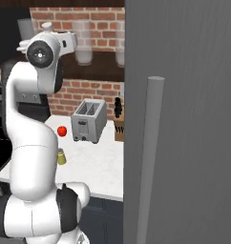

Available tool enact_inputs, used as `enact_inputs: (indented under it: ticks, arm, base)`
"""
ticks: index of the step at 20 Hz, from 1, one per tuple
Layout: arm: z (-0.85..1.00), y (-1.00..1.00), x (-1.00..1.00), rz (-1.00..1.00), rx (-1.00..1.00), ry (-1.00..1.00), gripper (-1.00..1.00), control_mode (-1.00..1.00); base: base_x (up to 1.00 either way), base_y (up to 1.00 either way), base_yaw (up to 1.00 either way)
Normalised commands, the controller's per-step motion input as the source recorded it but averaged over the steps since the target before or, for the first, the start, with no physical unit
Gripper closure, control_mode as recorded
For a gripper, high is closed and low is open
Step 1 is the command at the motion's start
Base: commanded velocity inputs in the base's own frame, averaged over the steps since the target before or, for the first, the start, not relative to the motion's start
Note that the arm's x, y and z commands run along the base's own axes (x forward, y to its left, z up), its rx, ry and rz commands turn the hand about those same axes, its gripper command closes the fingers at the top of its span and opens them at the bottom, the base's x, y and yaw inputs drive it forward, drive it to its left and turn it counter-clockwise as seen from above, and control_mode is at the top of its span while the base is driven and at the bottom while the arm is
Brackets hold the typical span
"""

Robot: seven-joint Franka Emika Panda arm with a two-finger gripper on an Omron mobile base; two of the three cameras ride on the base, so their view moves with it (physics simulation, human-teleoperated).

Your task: Put the shaker and condiment bottle from the counter next to their counterparts in the cabinet.

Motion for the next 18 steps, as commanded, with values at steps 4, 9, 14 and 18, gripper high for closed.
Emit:
enact_inputs:
  ticks: [4, 9, 14, 18]
  arm:
    - [0.00, 0.00, 0.00, 0.00, 0.00, 0.00, 1.00, -1.00]
    - [-0.02, 0.00, 0.00, 0.00, 0.00, 0.00, 1.00, -1.00]
    - [-0.21, 0.00, -0.05, 0.00, 0.00, 0.00, 1.00, -1.00]
    - [-0.24, 0.00, -0.09, 0.00, 0.00, 0.00, 1.00, -1.00]
  base:
    - [0.00, 0.00, 0.00]
    - [0.00, 0.00, 0.00]
    - [0.00, 0.00, 0.00]
    - [0.00, 0.00, 0.00]
